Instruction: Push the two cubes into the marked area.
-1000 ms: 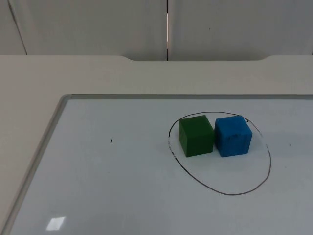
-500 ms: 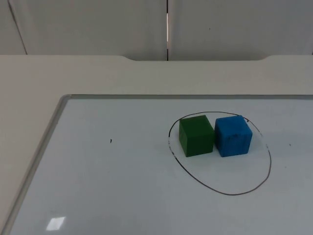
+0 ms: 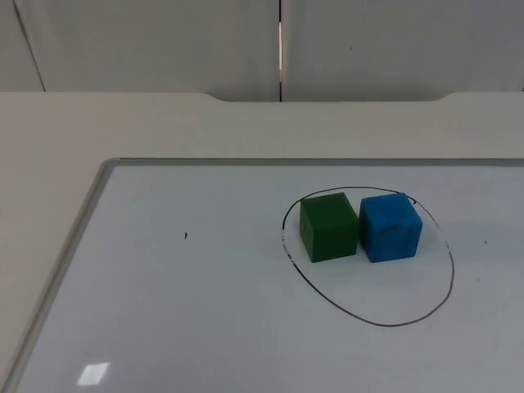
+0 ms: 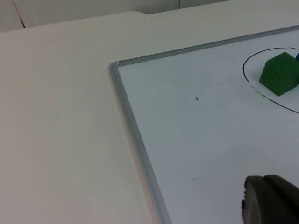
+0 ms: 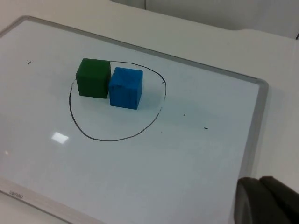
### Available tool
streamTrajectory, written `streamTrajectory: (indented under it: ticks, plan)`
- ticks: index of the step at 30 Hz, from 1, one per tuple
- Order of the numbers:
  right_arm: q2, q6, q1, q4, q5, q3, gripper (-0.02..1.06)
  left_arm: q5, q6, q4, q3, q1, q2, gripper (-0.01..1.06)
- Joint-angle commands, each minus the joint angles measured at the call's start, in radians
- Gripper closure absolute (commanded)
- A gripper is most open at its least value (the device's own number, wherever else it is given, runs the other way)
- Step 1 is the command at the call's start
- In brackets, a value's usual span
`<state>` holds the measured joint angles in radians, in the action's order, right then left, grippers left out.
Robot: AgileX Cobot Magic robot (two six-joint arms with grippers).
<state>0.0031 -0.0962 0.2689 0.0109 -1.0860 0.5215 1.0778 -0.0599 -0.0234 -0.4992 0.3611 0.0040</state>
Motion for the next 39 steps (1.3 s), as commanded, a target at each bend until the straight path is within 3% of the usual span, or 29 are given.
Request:
streamTrajectory:
  ticks: [1,3,7,8,11,13,14,17,18,21,34,36,38,39]
  plan:
    - [-0.003,-0.002,-0.001,0.003,0.008,-0.005,1.04,-0.002,0.003,-0.004,0.004,-0.002,-0.004,1.05]
    - [-0.003,-0.002,-0.001,0.002,0.008,-0.005,0.98,-0.002,0.003,-0.004,0.004,-0.002,-0.004,1.05]
    - [-0.003,0.002,-0.001,0.0,0.008,-0.005,0.65,-0.002,0.002,-0.004,0.004,-0.002,-0.004,0.98]
    - [-0.003,0.002,-0.001,0.0,0.008,-0.005,0.65,-0.002,0.002,-0.004,0.004,-0.002,-0.004,0.98]
    - [-0.003,0.002,-0.001,0.0,0.008,-0.005,0.34,-0.002,0.002,-0.004,0.004,-0.002,-0.004,0.75]
    - [-0.003,0.002,-0.001,0.0,0.008,-0.005,0.22,-0.002,0.002,-0.004,0.004,-0.002,-0.004,0.57]
    - [-0.003,0.002,-0.001,0.0,0.008,-0.005,0.22,-0.002,0.002,-0.004,0.004,-0.002,-0.004,0.57]
    - [-0.003,0.006,-0.001,0.0,0.008,-0.005,0.16,-0.002,0.002,-0.004,0.004,-0.002,-0.004,0.33]
    - [-0.003,0.006,-0.001,0.0,0.008,-0.005,0.16,-0.002,0.002,-0.004,0.004,-0.002,-0.004,0.33]
    - [-0.003,0.006,-0.001,0.0,0.008,-0.005,0.16,-0.002,0.002,-0.004,0.004,-0.002,-0.004,0.19]
    - [-0.003,0.02,-0.001,-0.011,0.008,-0.005,0.12,-0.002,0.002,-0.004,0.004,-0.002,-0.004,0.17]
    - [-0.003,0.036,-0.001,-0.011,0.008,-0.005,0.02,-0.002,0.002,-0.004,0.004,-0.002,-0.004,0.11]
    - [-0.003,0.042,-0.001,-0.005,0.008,-0.005,-0.01,-0.002,0.002,-0.004,0.004,-0.002,-0.004,0.0]
    - [-0.003,0.042,-0.001,-0.005,0.008,-0.005,-0.01,-0.002,0.002,-0.004,0.004,-0.002,-0.004,0.0]
